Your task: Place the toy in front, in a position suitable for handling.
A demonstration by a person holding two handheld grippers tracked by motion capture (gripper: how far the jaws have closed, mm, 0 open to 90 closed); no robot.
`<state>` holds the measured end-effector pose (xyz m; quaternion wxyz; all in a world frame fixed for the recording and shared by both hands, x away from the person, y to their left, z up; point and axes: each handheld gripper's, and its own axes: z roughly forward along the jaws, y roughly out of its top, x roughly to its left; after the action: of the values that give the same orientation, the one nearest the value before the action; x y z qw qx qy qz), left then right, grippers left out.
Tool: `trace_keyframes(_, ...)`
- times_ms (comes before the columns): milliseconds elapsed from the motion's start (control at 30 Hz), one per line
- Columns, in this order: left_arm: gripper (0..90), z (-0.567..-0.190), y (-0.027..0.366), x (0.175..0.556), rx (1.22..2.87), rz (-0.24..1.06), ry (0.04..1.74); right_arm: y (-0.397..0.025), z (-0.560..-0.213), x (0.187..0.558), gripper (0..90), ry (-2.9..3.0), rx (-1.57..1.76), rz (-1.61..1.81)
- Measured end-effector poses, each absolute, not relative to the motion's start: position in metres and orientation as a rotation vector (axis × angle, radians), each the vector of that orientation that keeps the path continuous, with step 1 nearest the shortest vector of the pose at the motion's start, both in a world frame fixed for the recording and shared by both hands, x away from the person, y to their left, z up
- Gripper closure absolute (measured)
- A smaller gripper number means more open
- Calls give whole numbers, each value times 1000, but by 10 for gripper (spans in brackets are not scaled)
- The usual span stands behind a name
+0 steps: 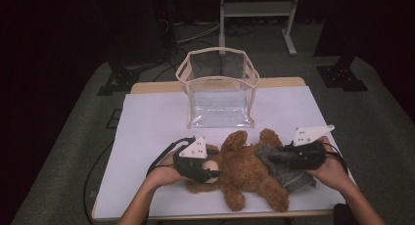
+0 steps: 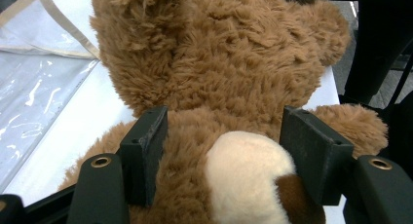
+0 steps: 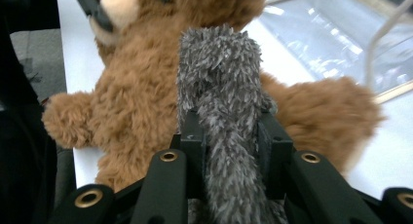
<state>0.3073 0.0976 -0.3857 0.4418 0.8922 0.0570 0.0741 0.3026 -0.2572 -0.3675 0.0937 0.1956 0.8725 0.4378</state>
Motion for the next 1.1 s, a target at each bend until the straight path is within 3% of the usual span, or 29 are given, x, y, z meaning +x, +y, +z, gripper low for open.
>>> trace_keyframes(200,350,-386,96,305,2228,190,137,-232,-341,311,687,2547,477,1322)
trace_keyframes(333,350,-387,98,304,2221,186,140,-214,-350,318,686,2589,433,1273)
trace_keyframes(600,350,-386,97,305,2229,189,139,-265,-373,322,674,2589,637,1275)
trace_keyframes(733,348,-386,96,306,2235,189,132,-279,-362,320,679,2565,672,1274)
trace_keyframes(900,348,-386,96,304,2233,188,131,-255,-340,324,680,2567,567,1285)
trace_keyframes(1100,348,-386,97,303,2239,187,124,-225,-348,345,680,2627,539,1218)
